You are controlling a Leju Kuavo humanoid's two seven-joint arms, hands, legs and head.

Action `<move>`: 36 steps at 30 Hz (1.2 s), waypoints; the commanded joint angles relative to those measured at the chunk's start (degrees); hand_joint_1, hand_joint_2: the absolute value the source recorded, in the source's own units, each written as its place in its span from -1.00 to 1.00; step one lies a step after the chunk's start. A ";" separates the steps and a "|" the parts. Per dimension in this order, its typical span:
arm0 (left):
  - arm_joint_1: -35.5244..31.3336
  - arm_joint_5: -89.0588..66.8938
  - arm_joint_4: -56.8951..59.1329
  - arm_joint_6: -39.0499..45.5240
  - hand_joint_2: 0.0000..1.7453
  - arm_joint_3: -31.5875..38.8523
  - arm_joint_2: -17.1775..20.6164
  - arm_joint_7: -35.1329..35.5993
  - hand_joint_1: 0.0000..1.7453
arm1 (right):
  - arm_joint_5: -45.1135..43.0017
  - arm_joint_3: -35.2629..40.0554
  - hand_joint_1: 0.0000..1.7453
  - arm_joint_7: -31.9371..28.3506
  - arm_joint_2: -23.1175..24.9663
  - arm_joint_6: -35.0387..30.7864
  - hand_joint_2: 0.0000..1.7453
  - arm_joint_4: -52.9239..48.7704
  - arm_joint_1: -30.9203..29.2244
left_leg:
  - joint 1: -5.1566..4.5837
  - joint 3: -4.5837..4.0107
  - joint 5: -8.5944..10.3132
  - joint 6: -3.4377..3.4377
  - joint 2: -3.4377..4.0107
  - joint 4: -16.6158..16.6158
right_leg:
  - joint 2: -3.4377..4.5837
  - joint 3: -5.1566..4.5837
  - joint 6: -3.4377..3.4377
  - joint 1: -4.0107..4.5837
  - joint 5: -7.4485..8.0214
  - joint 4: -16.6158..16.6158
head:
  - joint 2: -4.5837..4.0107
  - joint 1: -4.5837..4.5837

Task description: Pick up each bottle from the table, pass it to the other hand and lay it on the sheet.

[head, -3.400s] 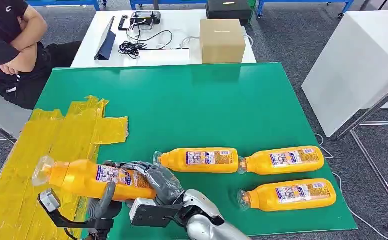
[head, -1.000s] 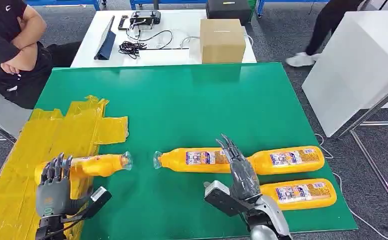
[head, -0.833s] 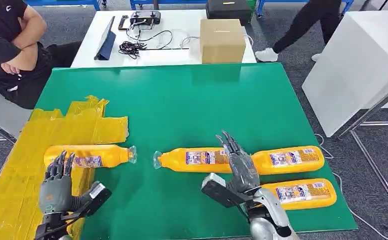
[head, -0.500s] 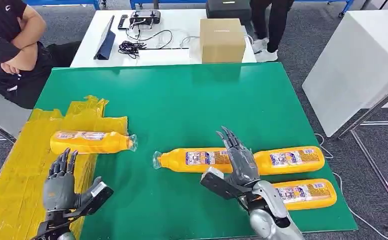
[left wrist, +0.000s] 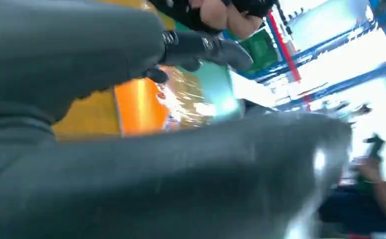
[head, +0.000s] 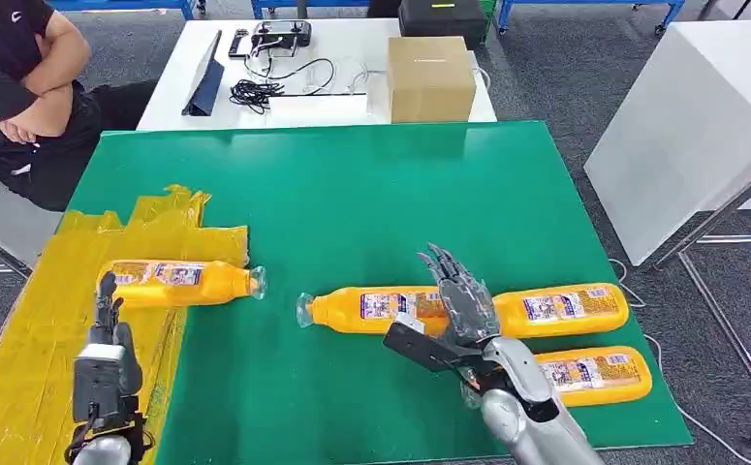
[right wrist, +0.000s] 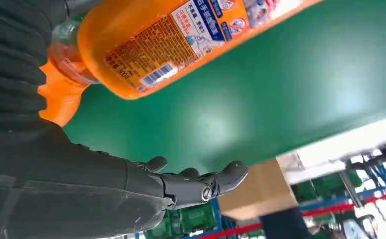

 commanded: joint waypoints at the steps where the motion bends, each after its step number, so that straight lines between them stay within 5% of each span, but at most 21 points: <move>1: 0.35 2.44 -5.36 -2.52 -1.00 1.89 -4.05 -0.81 -1.00 | 1.33 4.76 -1.00 1.20 1.70 1.61 1.00 15.47 -8.95 | 0.06 0.12 -0.03 -0.07 0.19 -0.03 | 0.17 0.08 -0.01 0.05 0.05 -0.07 | 0.00 0.00; 10: -0.26 4.29 -5.06 -3.11 -1.00 1.49 -4.13 -1.25 -1.00 | 2.17 8.15 -1.00 2.16 4.57 3.01 1.00 26.28 -16.31 | 0.07 0.10 -0.02 -0.05 0.21 -0.03 | 0.19 0.04 0.01 0.07 0.05 -0.03 | 0.00 -0.02; 22: -0.78 5.75 -5.10 -3.15 -1.00 1.02 -4.24 -1.69 -1.00 | 1.19 11.14 -1.00 2.15 5.87 6.11 1.00 32.57 -19.07 | 0.06 0.07 0.00 -0.07 0.05 -0.01 | 0.03 0.06 0.00 0.05 0.01 0.00 | 0.00 -0.02; 29: -3.41 8.01 -4.83 -2.68 -1.00 -1.34 -2.99 -0.59 -1.00 | -0.95 18.54 -0.98 3.94 8.10 17.95 1.00 42.05 -23.26 | 0.10 0.10 0.03 -0.08 0.05 -0.02 | 0.01 0.06 -0.02 0.08 0.04 -0.02 | 0.00 -0.02; 30: -3.61 8.22 -4.34 -2.64 -1.00 -1.55 -2.83 -0.55 -1.00 | -1.33 19.24 0.66 3.68 7.86 18.87 1.00 42.92 -23.20 | 0.10 0.12 0.05 -0.09 0.02 -0.02 | -0.02 0.09 -0.02 0.08 0.04 -0.03 | 0.00 -0.02; 31: -4.00 8.50 -3.73 -2.57 -1.00 -1.79 -2.71 -0.59 -1.00 | -1.57 19.73 0.94 3.51 7.59 18.83 1.00 43.63 -22.99 | 0.11 0.15 0.05 -0.08 -0.03 -0.05 | -0.06 0.14 -0.02 0.08 0.04 -0.07 | 0.00 -0.02; 36: -4.54 9.00 -2.83 -2.39 -1.00 -2.35 -2.39 -0.66 -1.00 | -2.56 19.99 1.00 3.29 6.98 18.32 1.00 43.87 -22.65 | 0.11 0.64 0.04 -0.06 0.03 -0.09 | -0.09 0.56 -0.02 0.06 0.01 -0.10 | 0.00 -0.02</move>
